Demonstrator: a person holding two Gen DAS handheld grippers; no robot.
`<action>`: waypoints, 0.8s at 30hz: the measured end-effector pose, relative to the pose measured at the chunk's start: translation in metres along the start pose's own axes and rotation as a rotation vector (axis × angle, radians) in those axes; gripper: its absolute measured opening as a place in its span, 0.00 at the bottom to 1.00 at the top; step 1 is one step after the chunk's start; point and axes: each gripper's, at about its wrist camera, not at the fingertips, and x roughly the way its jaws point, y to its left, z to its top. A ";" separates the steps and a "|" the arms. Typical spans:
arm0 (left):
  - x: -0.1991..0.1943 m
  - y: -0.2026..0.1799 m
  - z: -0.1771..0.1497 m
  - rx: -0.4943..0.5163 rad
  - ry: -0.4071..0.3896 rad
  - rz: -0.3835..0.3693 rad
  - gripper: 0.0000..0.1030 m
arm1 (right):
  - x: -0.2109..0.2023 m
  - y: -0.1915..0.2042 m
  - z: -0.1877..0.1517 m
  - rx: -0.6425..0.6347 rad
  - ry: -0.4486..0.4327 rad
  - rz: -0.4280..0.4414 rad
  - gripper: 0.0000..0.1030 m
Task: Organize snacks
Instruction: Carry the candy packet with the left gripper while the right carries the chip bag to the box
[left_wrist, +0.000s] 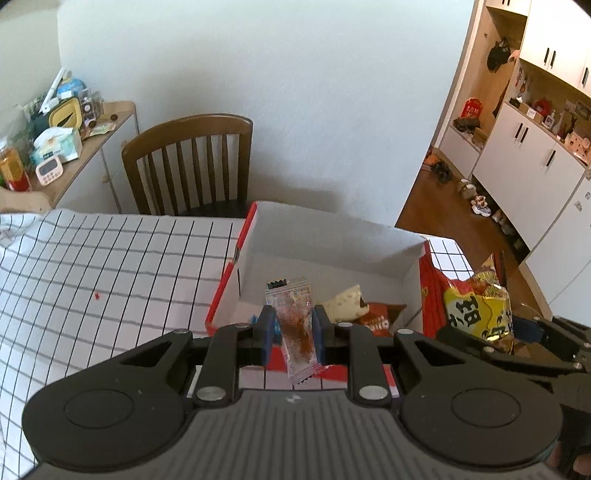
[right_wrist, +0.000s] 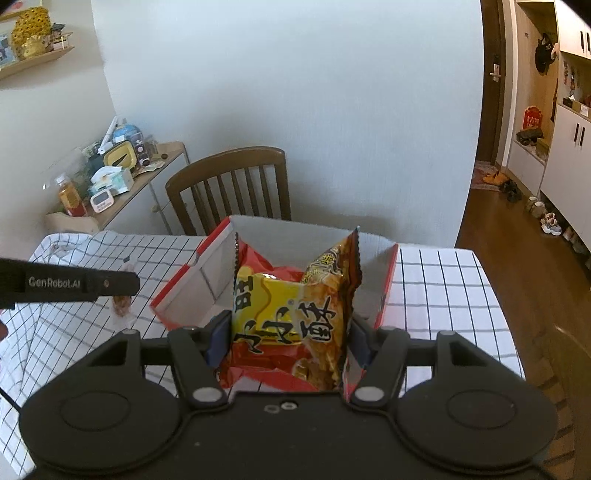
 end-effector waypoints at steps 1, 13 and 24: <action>0.002 -0.001 0.002 0.003 -0.002 0.002 0.20 | 0.004 0.000 0.004 0.001 0.000 -0.002 0.62; 0.062 0.006 0.028 0.020 0.040 0.048 0.20 | 0.063 -0.008 0.020 0.013 0.069 -0.009 0.62; 0.122 0.005 0.028 0.056 0.147 0.090 0.20 | 0.116 -0.019 0.015 0.024 0.158 -0.046 0.62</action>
